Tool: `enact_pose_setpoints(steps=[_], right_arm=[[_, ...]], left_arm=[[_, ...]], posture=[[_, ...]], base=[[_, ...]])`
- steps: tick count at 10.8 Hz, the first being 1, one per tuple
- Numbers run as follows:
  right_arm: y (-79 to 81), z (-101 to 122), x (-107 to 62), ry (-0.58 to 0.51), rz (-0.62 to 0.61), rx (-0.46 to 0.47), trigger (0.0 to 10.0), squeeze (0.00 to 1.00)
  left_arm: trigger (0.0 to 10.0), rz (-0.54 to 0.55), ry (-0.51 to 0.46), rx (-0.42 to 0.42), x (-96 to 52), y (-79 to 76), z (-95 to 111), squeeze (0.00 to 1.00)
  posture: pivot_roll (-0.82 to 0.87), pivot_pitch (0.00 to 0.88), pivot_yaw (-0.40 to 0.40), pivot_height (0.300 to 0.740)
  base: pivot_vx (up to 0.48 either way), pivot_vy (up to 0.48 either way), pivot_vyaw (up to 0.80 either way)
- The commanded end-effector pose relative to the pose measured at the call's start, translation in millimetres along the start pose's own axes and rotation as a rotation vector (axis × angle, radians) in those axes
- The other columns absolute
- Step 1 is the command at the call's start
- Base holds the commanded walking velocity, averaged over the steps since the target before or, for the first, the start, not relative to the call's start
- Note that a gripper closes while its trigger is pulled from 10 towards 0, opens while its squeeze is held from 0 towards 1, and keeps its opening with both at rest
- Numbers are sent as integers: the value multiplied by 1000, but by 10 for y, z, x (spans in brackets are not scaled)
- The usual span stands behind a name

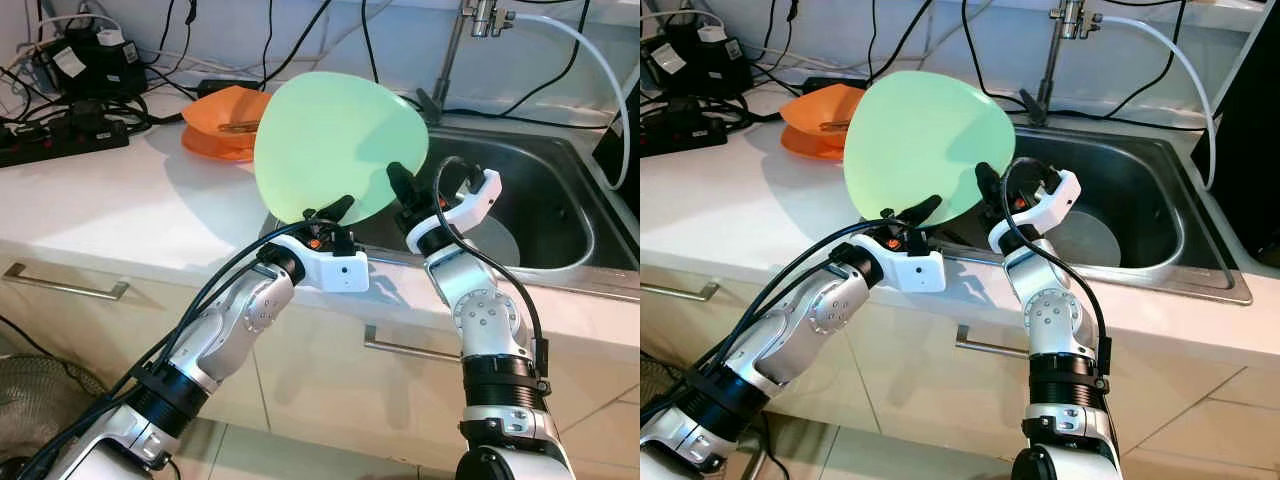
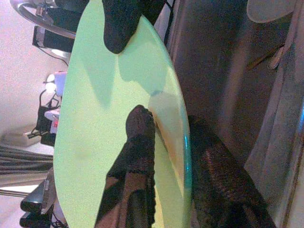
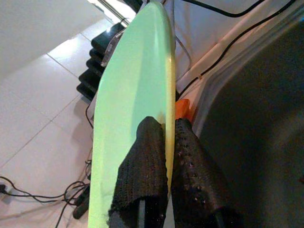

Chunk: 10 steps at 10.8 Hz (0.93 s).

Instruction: Kitchen organization

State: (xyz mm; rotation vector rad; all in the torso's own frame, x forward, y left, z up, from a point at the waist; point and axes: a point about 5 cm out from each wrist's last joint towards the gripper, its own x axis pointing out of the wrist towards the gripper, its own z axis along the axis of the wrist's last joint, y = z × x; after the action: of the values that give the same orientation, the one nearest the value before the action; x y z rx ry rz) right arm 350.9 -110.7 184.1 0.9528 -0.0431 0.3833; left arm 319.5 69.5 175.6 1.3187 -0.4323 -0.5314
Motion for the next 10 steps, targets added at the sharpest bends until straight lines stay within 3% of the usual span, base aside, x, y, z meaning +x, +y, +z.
enact_pose_setpoints(steps=[1, 2, 4, 5, 6, 7, 8, 9, 10], right_arm=[[-21, 23, 10, -12, -19, -9, 0, 0], [-52, 54, 12, -38, -52, -9, 0, 0], [-316, 282, -7, -194, -263, 27, 0, 0], [-374, 376, -29, -249, -296, 47, 0, 0], [-406, 443, -53, -297, -310, 88, 0, 0], [-433, 508, -71, -340, -329, 84, 0, 0], [-463, 568, -89, -369, -355, 38, 824, 0], [-529, 628, -111, -388, -412, -40, 10000, 0], [-577, 628, -119, -375, -437, -122, 10000, 0]], left_arm=[[10000, 58, -25, 9, 9, 144, 41, 1000], [10000, 77, -26, 9, 7, 169, 46, 1000], [10000, 131, -42, -7, 17, 247, 72, 1000], [10000, 133, -47, -16, 19, 245, 77, 1000], [10000, 130, -50, -21, 15, 236, 82, 0], [10000, 134, -50, -27, 13, 234, 81, 0], [10000, 143, -39, -69, 9, 225, 65, 0], [10000, 148, 2, -218, -1, 179, 8, 0], [10000, 146, 59, -511, -15, 78, -57, 0]], posture=[[206, 0, 6, 740], [207, 0, 6, 740], [211, 0, 4, 740], [210, 0, 4, 740], [211, 0, 2, 740], [210, 0, 4, 740], [207, 0, 3, 740], [207, 0, 3, 740], [208, 0, 2, 740]], base=[[0, 0, 0], [0, 0, 0], [0, 0, 0], [0, 0, 0], [0, 0, 0], [0, 0, 0], [0, 0, 0], [0, 0, 0], [0, 0, 0]])
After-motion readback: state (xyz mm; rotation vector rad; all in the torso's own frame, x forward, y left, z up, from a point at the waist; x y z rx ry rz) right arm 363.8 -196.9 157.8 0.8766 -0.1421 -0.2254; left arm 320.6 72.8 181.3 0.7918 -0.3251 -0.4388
